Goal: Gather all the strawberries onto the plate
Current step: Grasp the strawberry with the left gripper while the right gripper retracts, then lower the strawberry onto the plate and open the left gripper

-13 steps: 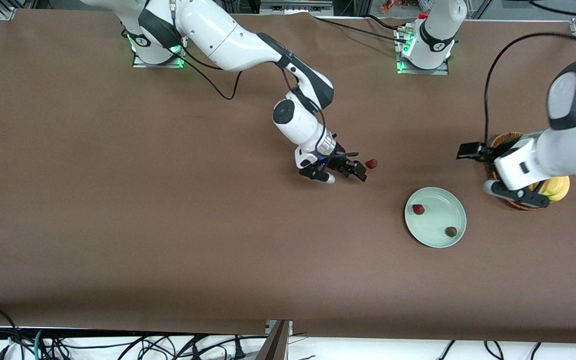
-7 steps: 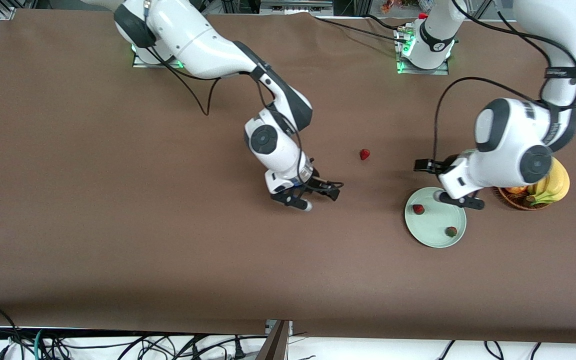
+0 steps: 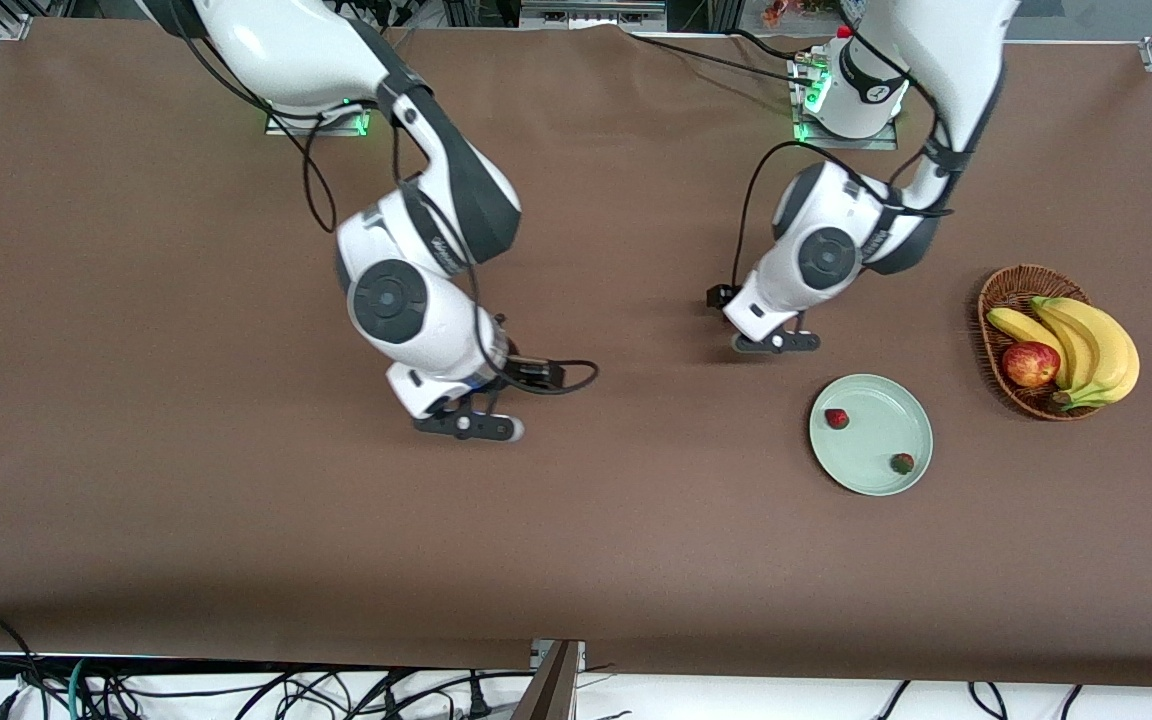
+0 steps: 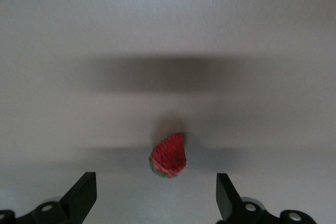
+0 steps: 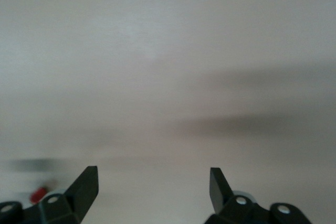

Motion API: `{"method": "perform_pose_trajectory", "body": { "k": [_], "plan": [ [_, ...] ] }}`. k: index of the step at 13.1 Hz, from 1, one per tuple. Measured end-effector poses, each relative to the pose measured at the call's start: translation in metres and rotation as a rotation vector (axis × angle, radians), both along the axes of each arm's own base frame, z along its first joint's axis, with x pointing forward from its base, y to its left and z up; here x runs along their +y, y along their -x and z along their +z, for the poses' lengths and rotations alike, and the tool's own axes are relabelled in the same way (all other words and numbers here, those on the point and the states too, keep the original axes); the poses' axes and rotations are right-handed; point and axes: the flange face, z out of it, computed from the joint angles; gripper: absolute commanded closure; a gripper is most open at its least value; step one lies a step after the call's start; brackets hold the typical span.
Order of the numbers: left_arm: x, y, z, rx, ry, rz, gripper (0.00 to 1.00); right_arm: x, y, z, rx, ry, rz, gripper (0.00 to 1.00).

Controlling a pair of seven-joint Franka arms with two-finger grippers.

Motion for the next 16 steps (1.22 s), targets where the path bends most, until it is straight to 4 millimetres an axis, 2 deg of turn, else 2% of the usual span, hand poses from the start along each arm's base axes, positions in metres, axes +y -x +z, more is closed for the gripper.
{"method": "perform_pose_trajectory", "body": {
  "k": [2, 3, 4, 5, 7, 8, 10, 13, 15, 16],
  "plan": [
    [-0.007, 0.005, -0.014, -0.017, -0.017, 0.004, 0.02, -0.04, 0.002, 0.03, 0.011, 0.034, 0.033, 0.04],
    [-0.007, 0.005, -0.018, -0.024, -0.021, -0.004, 0.11, -0.059, 0.006, 0.045, 0.023, 0.045, 0.044, 0.04],
    [-0.006, 0.005, -0.02, -0.024, -0.024, -0.008, 0.31, -0.078, 0.013, 0.062, 0.031, 0.048, 0.053, 0.04],
    [-0.005, 0.005, -0.022, -0.023, -0.026, -0.008, 0.58, -0.097, 0.022, 0.079, 0.034, 0.045, 0.061, 0.04],
    [-0.005, 0.005, -0.024, -0.019, -0.029, -0.006, 0.94, -0.129, 0.045, 0.104, 0.038, 0.042, 0.086, 0.02],
    [-0.005, 0.005, -0.025, -0.018, -0.029, -0.005, 1.0, -0.143, 0.057, 0.114, 0.036, 0.05, 0.101, 0.02],
    [-0.005, 0.004, -0.024, -0.022, -0.028, -0.003, 1.0, -0.171, 0.076, 0.131, 0.041, 0.073, 0.11, 0.02],
    [-0.004, -0.007, -0.015, -0.039, -0.023, 0.008, 1.0, -0.22, 0.085, 0.156, 0.058, 0.072, 0.13, 0.01],
    [0.005, -0.027, 0.007, -0.012, -0.05, 0.024, 1.0, -0.247, 0.085, 0.167, 0.058, 0.059, 0.124, 0.01],
    [0.013, -0.043, 0.027, 0.006, -0.088, 0.009, 1.0, -0.255, 0.086, 0.173, 0.053, 0.064, 0.121, 0.01]
  ]
}}
